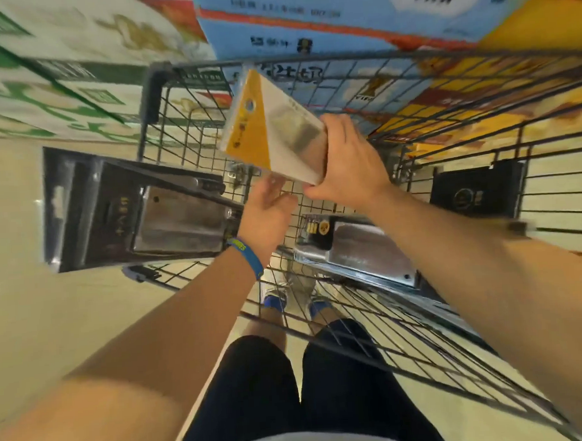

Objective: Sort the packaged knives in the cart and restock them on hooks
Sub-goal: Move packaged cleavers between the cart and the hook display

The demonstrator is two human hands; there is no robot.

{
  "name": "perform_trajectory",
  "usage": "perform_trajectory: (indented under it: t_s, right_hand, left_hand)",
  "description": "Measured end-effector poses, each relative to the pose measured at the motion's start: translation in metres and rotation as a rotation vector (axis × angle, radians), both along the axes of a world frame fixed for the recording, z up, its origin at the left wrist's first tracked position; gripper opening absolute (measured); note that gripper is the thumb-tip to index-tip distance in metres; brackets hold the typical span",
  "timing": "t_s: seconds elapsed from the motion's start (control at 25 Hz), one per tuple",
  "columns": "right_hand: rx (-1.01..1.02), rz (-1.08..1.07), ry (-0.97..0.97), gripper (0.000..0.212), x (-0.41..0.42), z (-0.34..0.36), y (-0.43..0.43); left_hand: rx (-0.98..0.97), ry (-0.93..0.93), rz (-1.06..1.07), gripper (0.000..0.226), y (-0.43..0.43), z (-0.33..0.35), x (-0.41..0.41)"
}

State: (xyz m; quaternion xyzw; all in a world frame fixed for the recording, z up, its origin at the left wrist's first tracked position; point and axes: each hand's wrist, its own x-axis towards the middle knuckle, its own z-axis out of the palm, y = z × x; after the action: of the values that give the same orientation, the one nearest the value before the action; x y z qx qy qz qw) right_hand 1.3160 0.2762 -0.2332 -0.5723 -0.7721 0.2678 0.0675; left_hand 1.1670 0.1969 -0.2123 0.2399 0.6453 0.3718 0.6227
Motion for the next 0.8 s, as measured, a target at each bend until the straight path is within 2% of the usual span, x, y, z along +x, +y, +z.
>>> perform_trajectory:
  t_s: [0.08,0.24,0.32,0.48,0.56,0.68,0.8]
  right_hand:
    - [0.019,-0.063,0.155,0.112,-0.001,0.049,-0.016]
    - [0.034,-0.293,0.419,0.099,0.005,0.139,-0.052]
    - [0.058,-0.345,0.46,0.098,0.008,0.173,-0.055]
    - [0.051,-0.404,0.584,0.105,0.022,0.223,-0.057]
    - [0.061,-0.51,0.668,0.093,0.038,0.236,-0.061]
    - [-0.065,-0.685,0.842,0.061,0.064,0.251,-0.072]
    - [-0.135,-0.903,1.091,0.043,0.095,0.265,-0.084]
  left_hand:
    - [0.159,0.117,-0.16,0.023,-0.006,0.038,0.002]
    - [0.378,0.287,-0.295,0.015,-0.017,0.123,0.007]
    - [0.433,0.27,-0.27,0.013,-0.014,0.164,0.015]
    - [0.549,0.325,-0.15,0.024,0.005,0.221,0.023]
    - [0.549,0.31,-0.061,0.027,0.013,0.237,0.026]
    - [0.475,0.25,0.123,0.036,0.021,0.258,0.029]
    - [0.507,0.177,0.069,0.037,0.023,0.27,0.027]
